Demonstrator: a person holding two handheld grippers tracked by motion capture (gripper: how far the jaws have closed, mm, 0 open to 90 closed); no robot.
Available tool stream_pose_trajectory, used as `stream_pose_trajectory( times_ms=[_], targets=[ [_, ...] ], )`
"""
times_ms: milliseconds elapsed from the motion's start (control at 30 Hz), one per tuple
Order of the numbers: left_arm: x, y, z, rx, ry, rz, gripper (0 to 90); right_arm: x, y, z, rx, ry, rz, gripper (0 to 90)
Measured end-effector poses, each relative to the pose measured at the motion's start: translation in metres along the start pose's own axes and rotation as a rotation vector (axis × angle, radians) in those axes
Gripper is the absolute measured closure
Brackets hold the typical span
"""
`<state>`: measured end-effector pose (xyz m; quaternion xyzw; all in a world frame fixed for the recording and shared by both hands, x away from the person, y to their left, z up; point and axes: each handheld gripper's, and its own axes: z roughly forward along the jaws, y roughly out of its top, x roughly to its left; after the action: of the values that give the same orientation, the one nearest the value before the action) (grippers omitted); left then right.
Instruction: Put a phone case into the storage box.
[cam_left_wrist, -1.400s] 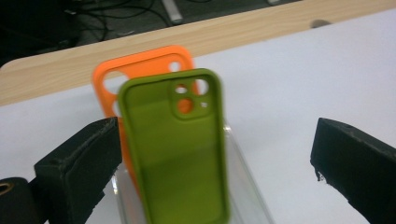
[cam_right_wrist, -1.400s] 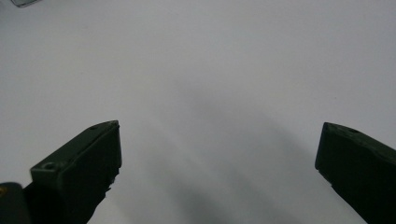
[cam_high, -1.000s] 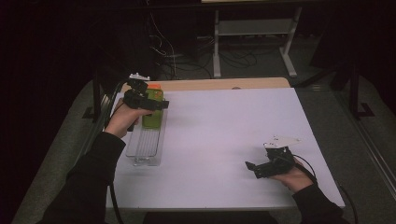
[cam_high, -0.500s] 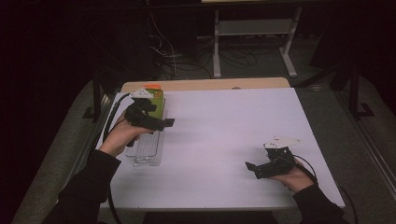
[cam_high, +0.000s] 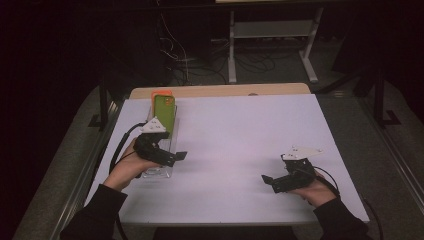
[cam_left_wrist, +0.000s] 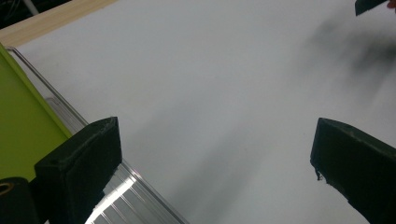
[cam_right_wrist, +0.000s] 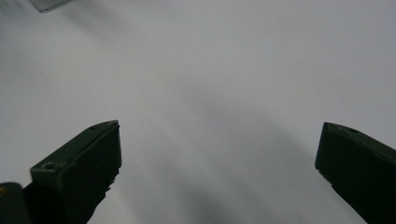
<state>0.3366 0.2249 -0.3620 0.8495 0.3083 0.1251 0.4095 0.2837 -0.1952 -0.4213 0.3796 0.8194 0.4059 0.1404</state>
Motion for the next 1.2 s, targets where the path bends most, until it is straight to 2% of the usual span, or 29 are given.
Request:
stream_pose_trajectory(
  times_ms=[67, 133, 200, 333, 433, 567, 733, 1200],
  targets=[
    [-0.003, -0.006, 0.001, -0.007, -0.005, -0.007, 1.4, 0.001, 0.001, -0.002, -0.006, 0.006, 0.005, 0.0],
    [-0.003, -0.011, -0.001, -0.003, -0.003, 0.004, 1.4, 0.000, 0.001, -0.002, -0.011, 0.013, 0.002, 0.0],
    [-0.005, -0.016, -0.002, -0.025, -0.003, 0.001, 1.4, 0.000, 0.001, -0.003, -0.008, 0.014, -0.008, 0.0],
    [-0.007, -0.026, -0.003, -0.018, -0.023, -0.006, 1.5, 0.001, 0.002, -0.004, -0.013, 0.021, -0.020, 0.0],
    [-0.007, -0.033, -0.003, -0.016, -0.017, -0.006, 1.4, 0.002, 0.004, -0.005, -0.018, 0.028, -0.021, 0.0],
    [-0.009, -0.041, -0.002, -0.011, -0.025, 0.009, 1.4, 0.002, 0.006, -0.007, -0.023, 0.032, -0.026, 0.0],
    [-0.013, -0.044, -0.001, -0.006, -0.035, 0.025, 1.4, 0.001, 0.008, -0.009, -0.036, 0.032, -0.028, 0.0],
    [-0.011, -0.047, -0.001, -0.006, -0.041, 0.013, 1.4, 0.002, 0.009, -0.010, -0.035, 0.028, -0.038, 0.0]
  ],
)
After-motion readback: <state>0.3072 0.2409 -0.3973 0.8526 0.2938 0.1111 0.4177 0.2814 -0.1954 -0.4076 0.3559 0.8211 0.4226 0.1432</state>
